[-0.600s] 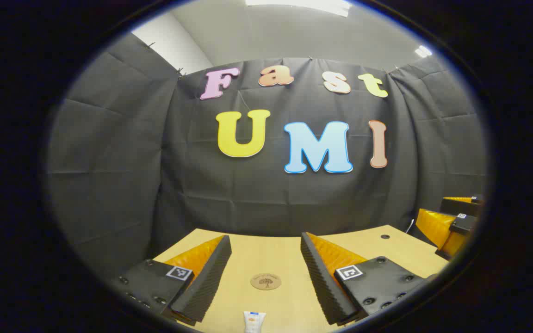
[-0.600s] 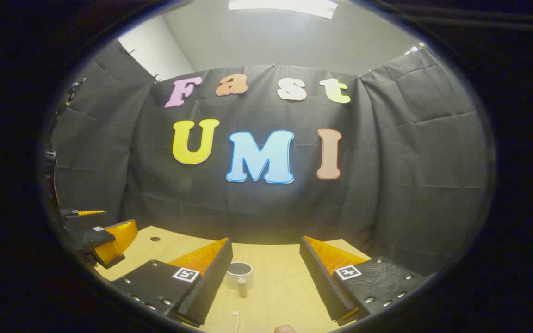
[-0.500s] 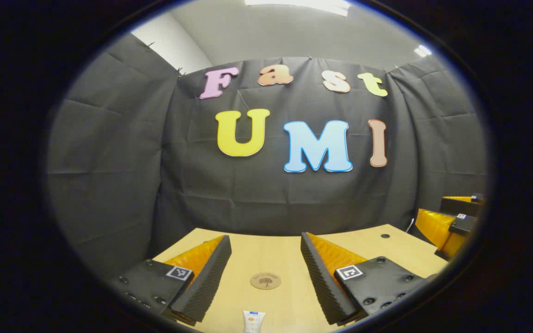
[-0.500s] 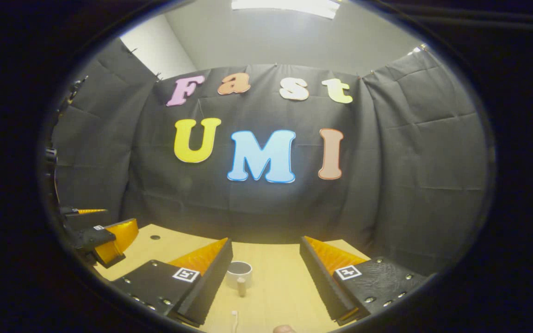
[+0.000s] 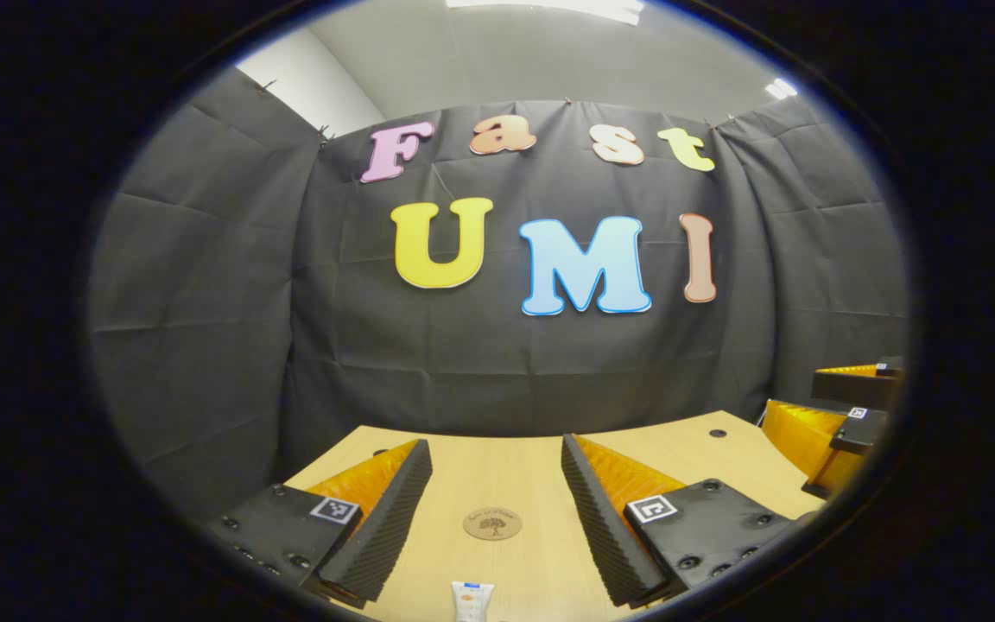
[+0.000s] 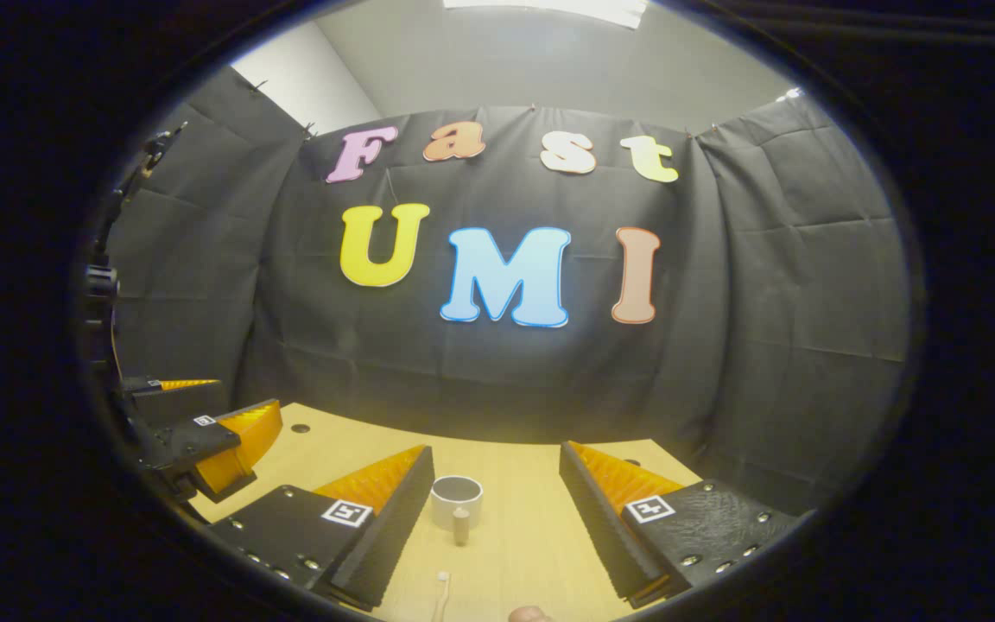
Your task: Put the toothbrush and toothpaste on the desktop into the cup, then pick up the cup and place it on the coaster on the desktop.
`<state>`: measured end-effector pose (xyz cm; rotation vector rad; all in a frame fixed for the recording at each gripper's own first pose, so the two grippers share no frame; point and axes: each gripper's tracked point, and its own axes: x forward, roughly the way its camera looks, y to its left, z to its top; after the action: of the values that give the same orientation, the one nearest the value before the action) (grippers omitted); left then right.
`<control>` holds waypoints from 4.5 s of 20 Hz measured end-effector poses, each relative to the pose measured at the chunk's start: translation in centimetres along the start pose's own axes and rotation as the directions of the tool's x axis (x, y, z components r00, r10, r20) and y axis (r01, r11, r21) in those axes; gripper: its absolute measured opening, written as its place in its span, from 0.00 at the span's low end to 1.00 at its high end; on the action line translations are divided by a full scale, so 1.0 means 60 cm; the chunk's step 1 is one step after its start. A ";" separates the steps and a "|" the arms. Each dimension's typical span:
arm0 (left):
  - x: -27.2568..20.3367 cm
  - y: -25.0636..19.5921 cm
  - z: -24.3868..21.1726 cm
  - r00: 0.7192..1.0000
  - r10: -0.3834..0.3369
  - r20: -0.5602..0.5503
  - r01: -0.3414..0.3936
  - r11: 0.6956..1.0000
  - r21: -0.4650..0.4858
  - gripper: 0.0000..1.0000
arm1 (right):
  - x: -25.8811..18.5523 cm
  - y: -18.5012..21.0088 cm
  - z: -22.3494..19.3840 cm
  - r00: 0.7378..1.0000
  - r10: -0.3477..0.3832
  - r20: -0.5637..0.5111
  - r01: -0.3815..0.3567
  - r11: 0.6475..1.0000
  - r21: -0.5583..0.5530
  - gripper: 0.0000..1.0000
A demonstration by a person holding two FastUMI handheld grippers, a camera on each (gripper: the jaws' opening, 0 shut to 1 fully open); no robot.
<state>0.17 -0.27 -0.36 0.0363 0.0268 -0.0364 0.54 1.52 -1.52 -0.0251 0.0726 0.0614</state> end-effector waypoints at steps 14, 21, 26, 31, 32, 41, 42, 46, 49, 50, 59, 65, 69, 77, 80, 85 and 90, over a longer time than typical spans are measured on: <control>0.042 0.016 -0.201 0.904 -0.044 -0.425 0.027 0.999 -0.045 0.97 | 0.021 0.045 -0.187 0.895 0.068 -0.440 -0.057 0.998 0.039 0.91; 0.024 0.033 -0.322 0.732 -0.045 -0.680 0.014 0.999 -0.051 0.97 | 0.006 0.064 -0.283 0.749 0.095 -0.655 -0.070 0.995 0.065 0.91; 0.002 0.045 -0.398 0.595 -0.045 -0.803 0.007 0.999 -0.052 0.98 | -0.018 0.094 -0.365 0.614 0.122 -0.780 -0.081 0.993 0.091 0.91; -0.016 0.055 -0.463 0.450 -0.043 -0.892 -0.015 0.998 -0.056 0.98 | -0.035 0.103 -0.421 0.461 0.136 -0.877 -0.082 0.990 0.111 0.92; -0.019 0.060 -0.474 0.426 -0.038 -0.904 -0.015 0.999 -0.049 0.98 | -0.038 0.106 -0.434 0.432 0.135 -0.892 -0.083 0.990 0.110 0.92; -0.036 0.080 -0.526 0.296 -0.031 -0.955 -0.021 0.999 -0.039 0.97 | -0.051 0.116 -0.492 0.245 0.129 -0.961 -0.096 0.989 0.108 0.81; -0.033 0.076 -0.526 0.293 -0.031 -0.956 -0.017 0.999 -0.037 0.95 | -0.052 0.118 -0.497 0.234 0.127 -0.964 -0.102 0.989 0.106 0.81; -0.034 0.072 -0.526 0.286 -0.032 -0.958 -0.023 0.999 -0.040 0.83 | -0.058 0.125 -0.507 0.200 0.117 -0.973 -0.119 0.988 0.094 0.65; -0.033 0.073 -0.525 0.289 -0.029 -0.957 -0.038 0.998 -0.042 0.67 | -0.056 0.124 -0.505 0.200 0.114 -0.973 -0.108 0.990 0.093 0.55; -0.031 0.076 -0.524 0.289 -0.030 -0.957 -0.035 0.999 -0.041 0.58 | -0.059 0.123 -0.503 0.192 0.118 -0.974 -0.110 0.989 0.098 0.43; -0.028 0.083 -0.518 0.318 -0.036 -0.947 -0.028 0.998 -0.048 0.35 | -0.055 0.116 -0.510 0.203 0.190 -0.960 -0.089 0.980 0.176 0.12; -0.018 0.085 -0.505 0.381 -0.032 -0.924 0.007 0.999 -0.031 0.24 | -0.051 0.112 -0.500 0.260 0.230 -0.938 -0.096 0.973 0.212 0.03; -0.006 0.080 -0.472 0.438 -0.026 -0.899 0.008 1.000 -0.025 0.24 | -0.042 0.111 -0.471 0.322 0.272 -0.907 -0.079 0.962 0.261 0.04; 0.043 0.053 -0.384 0.592 -0.061 -0.804 -0.018 0.996 -0.089 0.24 | 0.005 0.125 -0.346 0.545 0.399 -0.738 -0.113 0.907 0.407 0.03; 0.066 0.051 -0.342 0.655 -0.059 -0.753 -0.023 0.995 -0.099 0.24 | 0.025 0.126 -0.303 0.629 0.413 -0.658 -0.155 0.897 0.414 0.03; 0.103 0.049 -0.270 0.751 -0.051 -0.658 -0.017 0.995 -0.097 0.24 | 0.072 0.115 -0.227 0.741 0.408 -0.534 -0.205 0.894 0.399 0.03; 0.139 0.031 -0.202 0.829 -0.044 -0.557 -0.010 0.996 -0.093 0.24 | 0.138 0.099 -0.174 0.819 0.389 -0.422 -0.233 0.897 0.374 0.03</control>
<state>8.24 1.71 -12.61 -0.0480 0.6212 -0.0411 7.67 7.69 -12.65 0.2892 0.5989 0.3793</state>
